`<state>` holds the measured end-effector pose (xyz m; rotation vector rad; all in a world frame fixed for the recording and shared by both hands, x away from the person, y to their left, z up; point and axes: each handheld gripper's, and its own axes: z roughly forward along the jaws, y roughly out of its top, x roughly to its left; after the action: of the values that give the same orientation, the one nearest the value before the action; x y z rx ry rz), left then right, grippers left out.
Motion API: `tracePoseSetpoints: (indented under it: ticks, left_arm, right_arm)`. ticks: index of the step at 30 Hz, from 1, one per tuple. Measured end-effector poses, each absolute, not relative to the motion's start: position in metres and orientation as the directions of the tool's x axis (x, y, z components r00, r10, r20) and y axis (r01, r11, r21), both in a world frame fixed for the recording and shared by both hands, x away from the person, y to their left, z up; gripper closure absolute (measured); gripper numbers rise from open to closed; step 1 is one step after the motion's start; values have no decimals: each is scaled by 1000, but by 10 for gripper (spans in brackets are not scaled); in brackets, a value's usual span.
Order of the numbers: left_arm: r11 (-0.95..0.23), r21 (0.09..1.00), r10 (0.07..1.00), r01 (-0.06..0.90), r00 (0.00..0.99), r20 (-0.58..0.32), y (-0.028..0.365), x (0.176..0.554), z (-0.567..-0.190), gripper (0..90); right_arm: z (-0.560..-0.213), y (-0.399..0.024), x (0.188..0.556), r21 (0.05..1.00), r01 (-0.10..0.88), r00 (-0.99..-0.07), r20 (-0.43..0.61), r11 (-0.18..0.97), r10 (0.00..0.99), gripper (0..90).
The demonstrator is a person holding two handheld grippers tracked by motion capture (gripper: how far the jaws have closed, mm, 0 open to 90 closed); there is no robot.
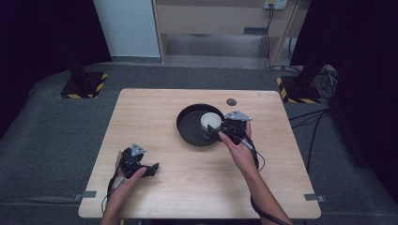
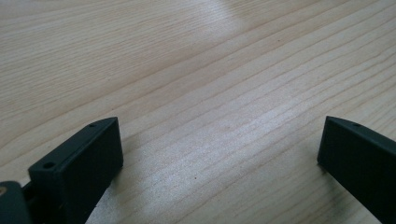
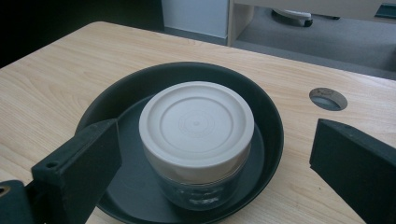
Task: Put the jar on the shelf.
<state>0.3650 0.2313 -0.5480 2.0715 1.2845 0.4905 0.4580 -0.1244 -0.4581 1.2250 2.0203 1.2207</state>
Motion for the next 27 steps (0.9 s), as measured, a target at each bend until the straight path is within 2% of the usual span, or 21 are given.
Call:
tracePoseSetpoints:
  ticks: [27]
  left_arm:
    - [-314,691,892,651,452,-20,231,365,-548,0]
  right_arm:
    - [-457,-139,446,871,447,-487,44,205,872,31]
